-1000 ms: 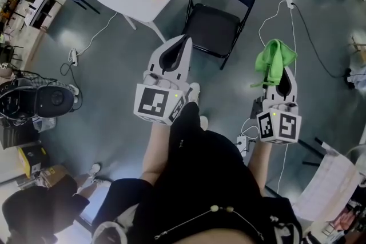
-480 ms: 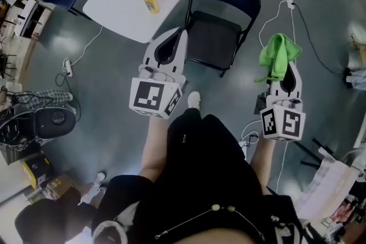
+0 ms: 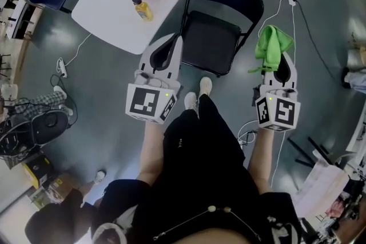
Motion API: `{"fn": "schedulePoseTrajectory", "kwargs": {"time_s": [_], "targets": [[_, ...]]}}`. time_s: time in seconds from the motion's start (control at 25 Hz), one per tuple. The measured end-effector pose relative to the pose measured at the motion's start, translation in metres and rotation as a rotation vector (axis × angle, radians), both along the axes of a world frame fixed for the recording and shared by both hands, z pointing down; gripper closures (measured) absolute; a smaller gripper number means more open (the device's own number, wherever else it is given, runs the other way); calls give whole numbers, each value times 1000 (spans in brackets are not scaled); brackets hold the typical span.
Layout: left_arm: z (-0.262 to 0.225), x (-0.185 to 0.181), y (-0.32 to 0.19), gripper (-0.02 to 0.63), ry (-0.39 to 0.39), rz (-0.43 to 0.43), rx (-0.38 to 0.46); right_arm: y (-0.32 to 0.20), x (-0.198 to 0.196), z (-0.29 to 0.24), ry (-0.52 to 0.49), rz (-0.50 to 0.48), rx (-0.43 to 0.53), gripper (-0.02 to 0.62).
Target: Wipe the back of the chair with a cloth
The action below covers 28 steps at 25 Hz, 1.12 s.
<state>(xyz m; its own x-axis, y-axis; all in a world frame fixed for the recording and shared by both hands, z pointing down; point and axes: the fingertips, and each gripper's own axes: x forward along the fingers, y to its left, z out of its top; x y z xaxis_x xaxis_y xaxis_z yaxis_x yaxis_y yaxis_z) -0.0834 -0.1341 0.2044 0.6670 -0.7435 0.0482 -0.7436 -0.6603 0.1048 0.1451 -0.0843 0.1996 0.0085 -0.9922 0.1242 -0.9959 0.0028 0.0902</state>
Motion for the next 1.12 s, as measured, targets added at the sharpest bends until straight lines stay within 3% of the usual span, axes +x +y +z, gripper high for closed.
{"fn": "schedulePoseTrajectory", "kwargs": {"time_s": [0.24, 0.52, 0.76, 1.12], "targets": [[4, 18, -41, 601, -19, -16, 1, -79, 19, 29, 15, -55, -58, 552], [14, 21, -82, 601, -30, -20, -11, -168, 11, 65, 36, -161, -122, 551], [54, 4, -103, 601, -2, -77, -81, -234, 12, 122, 121, -179, -185, 551], [130, 4, -140, 601, 34, -35, -140, -328, -5, 214, 251, -204, -239, 551]]}}
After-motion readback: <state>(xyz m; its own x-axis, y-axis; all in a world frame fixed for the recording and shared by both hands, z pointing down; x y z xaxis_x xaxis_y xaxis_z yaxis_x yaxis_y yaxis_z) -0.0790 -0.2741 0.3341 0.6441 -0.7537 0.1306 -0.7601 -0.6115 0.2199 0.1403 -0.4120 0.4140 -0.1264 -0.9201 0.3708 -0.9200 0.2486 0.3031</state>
